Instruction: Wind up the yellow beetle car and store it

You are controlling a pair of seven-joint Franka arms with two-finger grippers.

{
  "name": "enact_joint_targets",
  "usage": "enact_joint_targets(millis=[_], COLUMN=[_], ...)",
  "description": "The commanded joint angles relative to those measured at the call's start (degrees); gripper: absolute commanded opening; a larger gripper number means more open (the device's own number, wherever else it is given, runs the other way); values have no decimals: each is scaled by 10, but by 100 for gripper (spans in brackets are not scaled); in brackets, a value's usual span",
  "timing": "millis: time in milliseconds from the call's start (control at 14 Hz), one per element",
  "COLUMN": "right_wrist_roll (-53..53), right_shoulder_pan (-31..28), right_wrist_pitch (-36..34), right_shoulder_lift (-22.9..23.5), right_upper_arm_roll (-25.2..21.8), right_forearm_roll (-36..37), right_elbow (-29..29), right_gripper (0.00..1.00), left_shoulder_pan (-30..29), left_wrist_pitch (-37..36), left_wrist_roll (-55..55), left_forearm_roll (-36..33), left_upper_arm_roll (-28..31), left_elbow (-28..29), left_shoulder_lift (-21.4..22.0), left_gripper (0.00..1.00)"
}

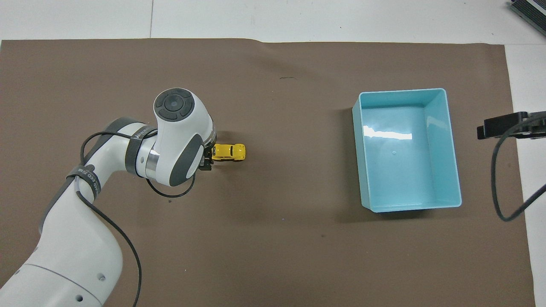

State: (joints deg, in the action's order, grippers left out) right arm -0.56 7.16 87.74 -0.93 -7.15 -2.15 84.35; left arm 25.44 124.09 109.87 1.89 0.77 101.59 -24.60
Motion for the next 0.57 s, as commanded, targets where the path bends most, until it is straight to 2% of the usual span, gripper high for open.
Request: enact_joint_targets(millis=[0,499], right_wrist_roll=[7,7], right_shoulder_pan=[-2,-2], right_wrist_pitch=[0,0], right_shoulder_lift=[-9,-8], right_upper_arm_roll=[-2,-1], right_forearm_roll=[-11,-11], right_elbow=[8,8], right_gripper=[100,100], left_shoulder_pan=[-11,-11], left_wrist_pitch=[-6,-3], left_wrist_roll=[-11,-10], left_forearm_roll=[-10,-10], left_upper_arm_roll=[-3,-3], left_elbow=[8,5], left_shoulder_lift=[18,17], left_gripper=[100,100])
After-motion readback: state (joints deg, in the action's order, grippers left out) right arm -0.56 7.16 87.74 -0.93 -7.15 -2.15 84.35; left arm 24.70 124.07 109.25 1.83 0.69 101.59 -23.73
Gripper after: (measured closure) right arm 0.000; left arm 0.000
